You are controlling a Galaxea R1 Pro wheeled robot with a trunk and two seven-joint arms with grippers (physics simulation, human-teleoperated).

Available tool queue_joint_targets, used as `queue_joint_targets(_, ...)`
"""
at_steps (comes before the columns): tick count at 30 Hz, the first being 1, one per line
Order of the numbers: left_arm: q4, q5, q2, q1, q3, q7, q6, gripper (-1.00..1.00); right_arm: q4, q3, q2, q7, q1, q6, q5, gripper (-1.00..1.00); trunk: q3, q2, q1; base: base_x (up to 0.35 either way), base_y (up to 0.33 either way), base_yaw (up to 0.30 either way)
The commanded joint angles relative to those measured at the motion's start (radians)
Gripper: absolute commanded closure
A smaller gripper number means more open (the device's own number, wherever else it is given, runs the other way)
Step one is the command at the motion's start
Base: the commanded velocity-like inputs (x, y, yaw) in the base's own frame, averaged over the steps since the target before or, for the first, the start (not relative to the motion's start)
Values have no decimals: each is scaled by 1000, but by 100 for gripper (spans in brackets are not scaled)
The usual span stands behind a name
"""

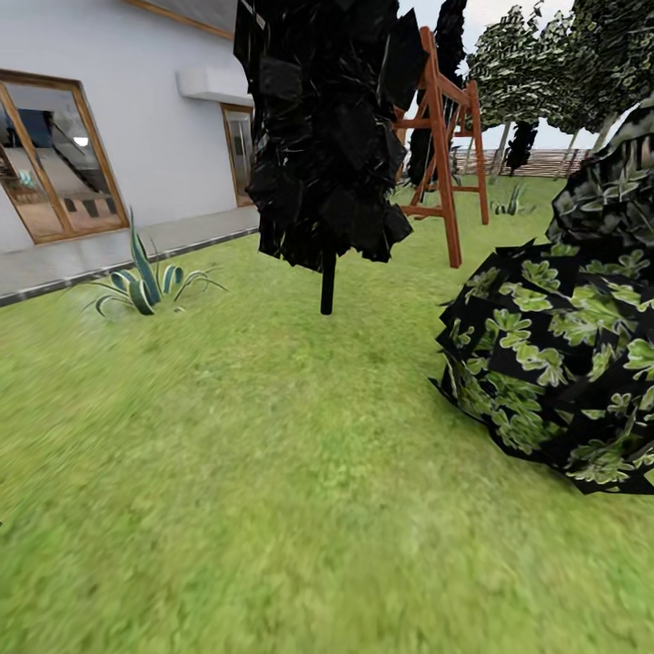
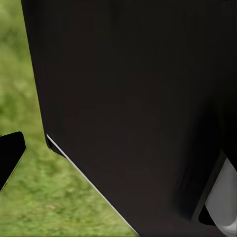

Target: Take the three Easter eggs out of the wicker basket on the lawn in the garden, then place them on the lawn next to a single tree (choose any tree) so that all three eggs are next to the same tree and none are left in the basket.

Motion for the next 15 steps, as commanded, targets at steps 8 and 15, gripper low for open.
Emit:
queue_joint_targets(8,0,1,0,0,0,0,-3,-100,1,5,0,0,0,-3,1,-100,-1,0,1,339,76,57)
queue_joint_targets(15,0,1,0,0,0,0,-3,-100,1,4,0,0,0,-3,2,-100,-1,0,1,340,76,270)
